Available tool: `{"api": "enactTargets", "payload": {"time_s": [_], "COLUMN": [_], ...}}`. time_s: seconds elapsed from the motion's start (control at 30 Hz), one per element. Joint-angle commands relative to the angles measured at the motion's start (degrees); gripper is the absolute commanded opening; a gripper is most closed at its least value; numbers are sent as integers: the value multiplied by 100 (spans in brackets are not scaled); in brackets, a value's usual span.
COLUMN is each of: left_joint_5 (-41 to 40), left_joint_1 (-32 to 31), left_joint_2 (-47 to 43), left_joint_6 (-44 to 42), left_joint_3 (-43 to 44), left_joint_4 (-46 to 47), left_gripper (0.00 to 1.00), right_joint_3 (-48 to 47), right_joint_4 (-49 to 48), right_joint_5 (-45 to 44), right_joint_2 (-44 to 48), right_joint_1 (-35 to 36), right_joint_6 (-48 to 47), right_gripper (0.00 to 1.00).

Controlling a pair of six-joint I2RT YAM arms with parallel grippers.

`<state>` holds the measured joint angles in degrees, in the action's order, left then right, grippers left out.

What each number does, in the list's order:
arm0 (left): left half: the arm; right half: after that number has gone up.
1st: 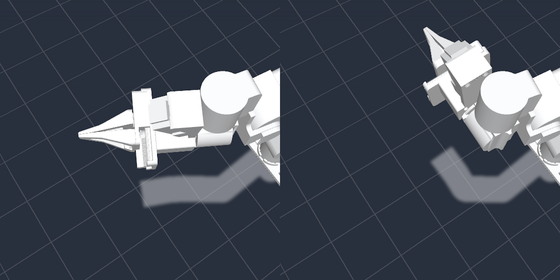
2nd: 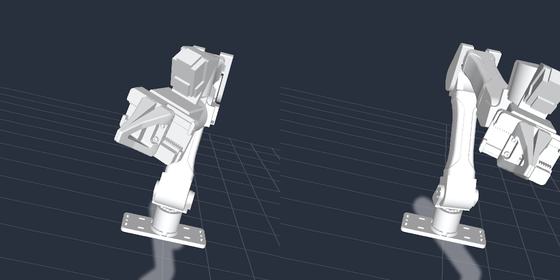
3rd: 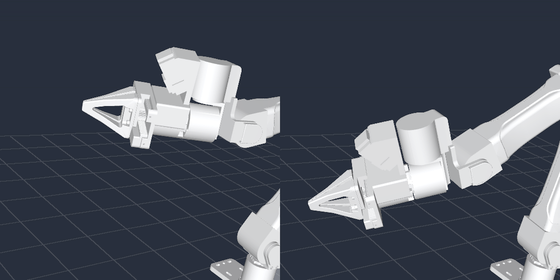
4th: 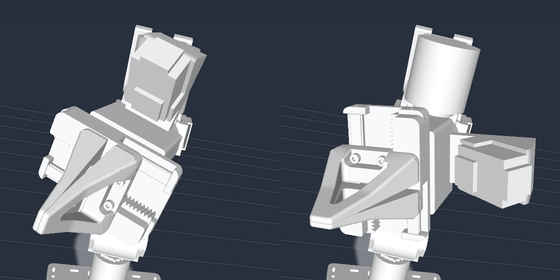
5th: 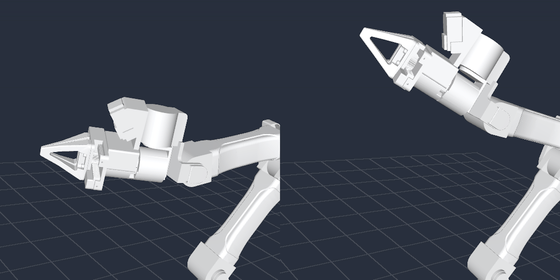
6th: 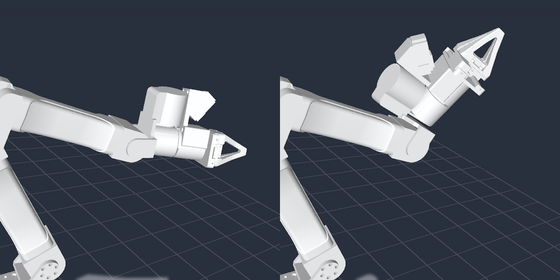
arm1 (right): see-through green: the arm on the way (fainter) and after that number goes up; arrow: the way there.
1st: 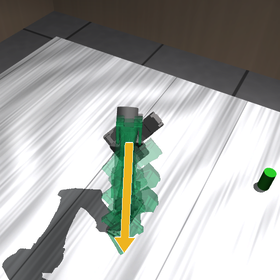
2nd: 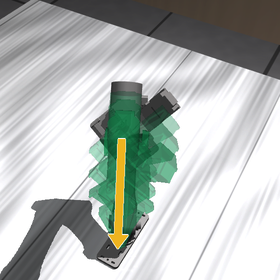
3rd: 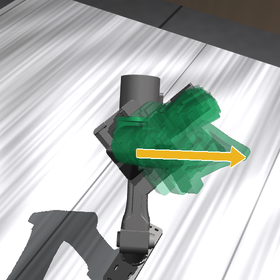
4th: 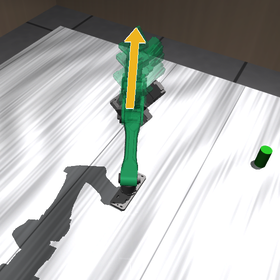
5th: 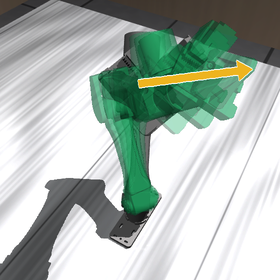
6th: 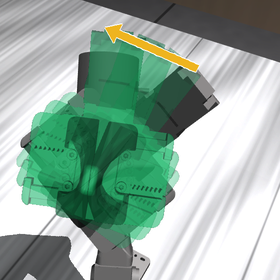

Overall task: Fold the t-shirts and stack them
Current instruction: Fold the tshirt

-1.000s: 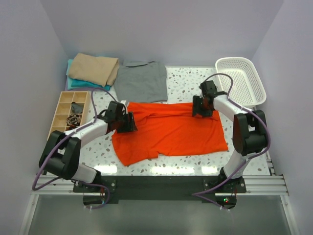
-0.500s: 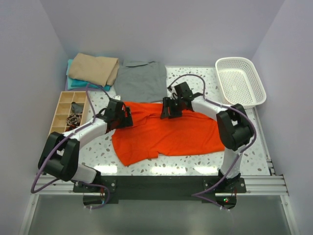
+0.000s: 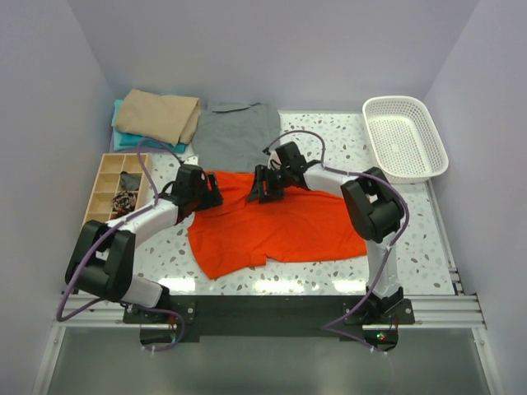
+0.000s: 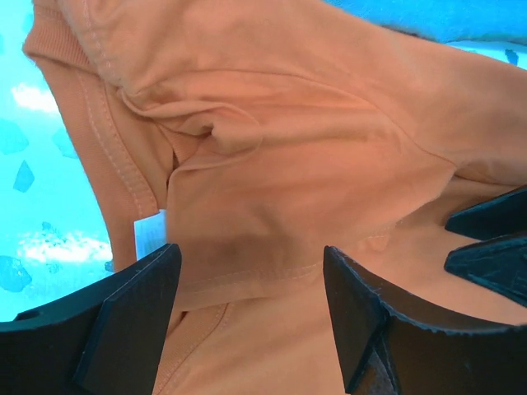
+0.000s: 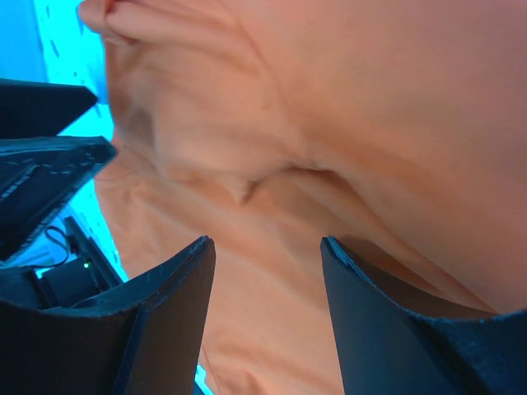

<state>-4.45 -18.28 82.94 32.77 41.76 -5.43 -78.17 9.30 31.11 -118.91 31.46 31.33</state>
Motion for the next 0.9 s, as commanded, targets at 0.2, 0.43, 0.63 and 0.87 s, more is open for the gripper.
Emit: {"api": "enactTargets", "payload": {"time_s": [0.2,0.43,0.63,0.87], "left_joint_5": [295,339,331,172], "left_joint_1": [150,150,150,141], "left_joint_2": [179,241,346,320], "left_joint_6": [159,168,159,142], "left_joint_3": [-194,-256,-273,-317], "left_joint_4": [446,675,684,640], "left_gripper": [68,60,54,44], "right_joint_3": [-673,-708,-664,-734], "right_joint_4": [-165,-60,-113,-174], "right_joint_5": [237,79,97,114], "right_joint_2": [-360,-501,-536,-580], "right_joint_1": [439,501,510,501], "right_joint_6": [207,207,189,189], "right_gripper": [56,49,38,31]}}
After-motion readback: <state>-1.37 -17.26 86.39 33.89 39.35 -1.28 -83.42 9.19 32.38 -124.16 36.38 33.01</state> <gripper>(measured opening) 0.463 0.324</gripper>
